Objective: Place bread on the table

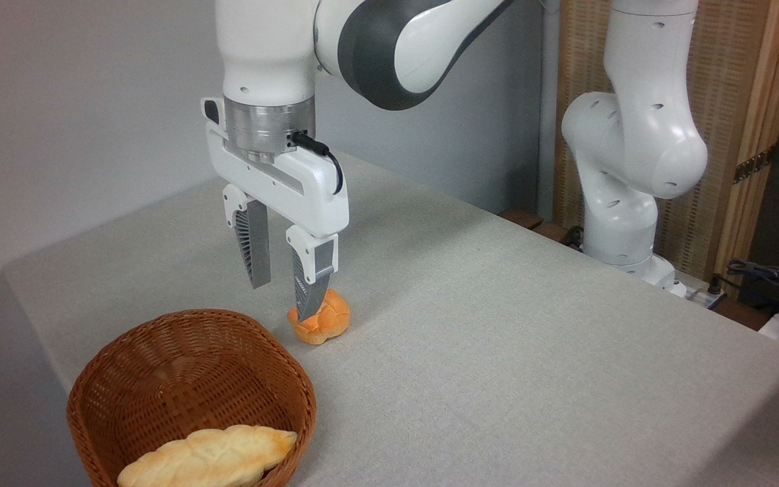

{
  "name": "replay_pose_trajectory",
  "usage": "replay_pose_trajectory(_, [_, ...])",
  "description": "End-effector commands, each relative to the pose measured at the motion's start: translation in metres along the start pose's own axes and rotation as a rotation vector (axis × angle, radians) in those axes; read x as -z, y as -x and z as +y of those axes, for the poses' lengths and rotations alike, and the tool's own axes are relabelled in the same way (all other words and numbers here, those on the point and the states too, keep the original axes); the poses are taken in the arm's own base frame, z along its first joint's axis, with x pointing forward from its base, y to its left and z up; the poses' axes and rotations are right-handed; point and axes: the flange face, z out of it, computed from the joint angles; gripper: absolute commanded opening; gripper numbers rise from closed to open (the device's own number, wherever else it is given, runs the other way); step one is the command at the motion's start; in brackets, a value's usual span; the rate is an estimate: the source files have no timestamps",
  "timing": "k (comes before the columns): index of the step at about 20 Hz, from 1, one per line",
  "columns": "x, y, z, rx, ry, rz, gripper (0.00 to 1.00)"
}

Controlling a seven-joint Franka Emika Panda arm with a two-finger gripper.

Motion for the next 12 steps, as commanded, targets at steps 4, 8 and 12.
replay_pose_trajectory(4, [0.0018, -0.0027, 0.0007, -0.001, 0.005, -0.010, 1.00])
replay_pose_trajectory(8, [0.0010, -0.0024, 0.0019, -0.004, 0.009, -0.016, 1.00])
replay_pose_trajectory(12, [0.0011, -0.0020, 0.0011, -0.002, 0.009, -0.016, 1.00])
